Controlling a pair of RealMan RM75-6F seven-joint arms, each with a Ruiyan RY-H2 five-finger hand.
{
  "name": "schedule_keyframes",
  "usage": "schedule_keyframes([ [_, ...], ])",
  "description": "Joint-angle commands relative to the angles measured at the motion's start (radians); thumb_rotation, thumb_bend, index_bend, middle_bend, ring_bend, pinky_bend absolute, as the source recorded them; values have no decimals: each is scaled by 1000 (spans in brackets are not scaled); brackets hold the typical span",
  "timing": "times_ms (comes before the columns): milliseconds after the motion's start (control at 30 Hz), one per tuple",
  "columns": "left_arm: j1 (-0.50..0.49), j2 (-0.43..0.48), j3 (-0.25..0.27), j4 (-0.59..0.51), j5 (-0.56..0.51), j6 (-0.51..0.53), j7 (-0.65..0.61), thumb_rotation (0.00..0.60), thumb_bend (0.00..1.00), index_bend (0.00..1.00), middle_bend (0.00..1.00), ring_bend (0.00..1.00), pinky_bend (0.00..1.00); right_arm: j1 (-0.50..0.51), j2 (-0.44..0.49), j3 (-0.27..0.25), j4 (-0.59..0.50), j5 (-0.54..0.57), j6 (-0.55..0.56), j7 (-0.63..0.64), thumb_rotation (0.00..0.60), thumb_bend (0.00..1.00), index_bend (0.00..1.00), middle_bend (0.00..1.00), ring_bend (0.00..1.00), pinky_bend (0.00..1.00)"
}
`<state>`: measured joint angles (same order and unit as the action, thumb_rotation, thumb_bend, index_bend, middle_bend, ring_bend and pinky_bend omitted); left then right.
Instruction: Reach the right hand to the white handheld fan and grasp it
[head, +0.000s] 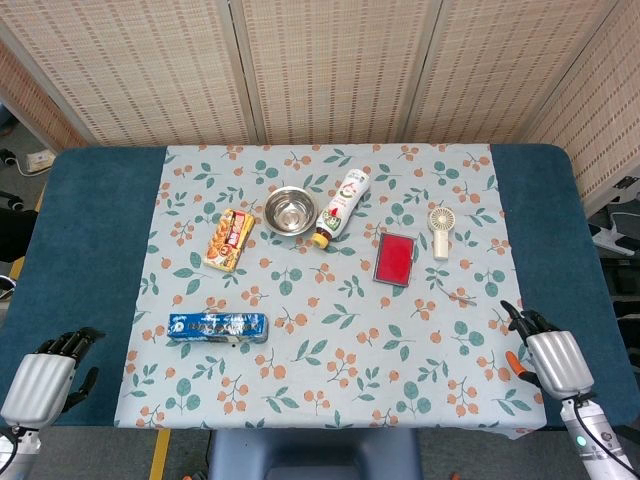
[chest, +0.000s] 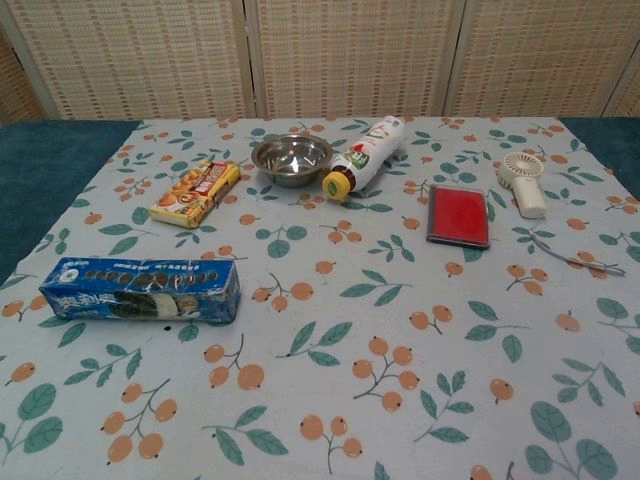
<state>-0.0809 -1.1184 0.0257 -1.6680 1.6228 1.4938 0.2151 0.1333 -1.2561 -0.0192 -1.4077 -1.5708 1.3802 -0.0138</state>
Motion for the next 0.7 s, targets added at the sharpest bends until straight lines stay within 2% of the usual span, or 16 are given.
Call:
schedule_keyframes([
  [33, -3, 0, -3, 6, -6, -5, -5, 600, 424, 258, 246, 282, 425, 8, -8, 18, 3, 10, 5, 3, 600, 472, 1, 476, 375, 551],
  [167, -2, 6, -1, 5, -12, -10, -16, 600, 424, 259, 246, 283, 427, 44, 1, 52, -47, 45, -45, -5, 600, 573, 20, 659, 570, 711],
  [267, 6, 12, 5, -4, -5, 3, -18, 600, 425, 259, 246, 283, 426, 82, 23, 81, -125, 97, -113, -19, 600, 637, 27, 739, 644, 781],
  [500, 18, 17, 10, -9, 11, 27, -27, 600, 424, 259, 248, 283, 426, 197, 93, 180, -320, 415, -362, -102, 600, 676, 0, 755, 663, 802],
  [700, 13, 17, 6, -10, -5, 10, -22, 600, 425, 260, 250, 285, 427, 301, 89, 227, -342, 648, -459, -202, 600, 683, 0, 758, 663, 802],
])
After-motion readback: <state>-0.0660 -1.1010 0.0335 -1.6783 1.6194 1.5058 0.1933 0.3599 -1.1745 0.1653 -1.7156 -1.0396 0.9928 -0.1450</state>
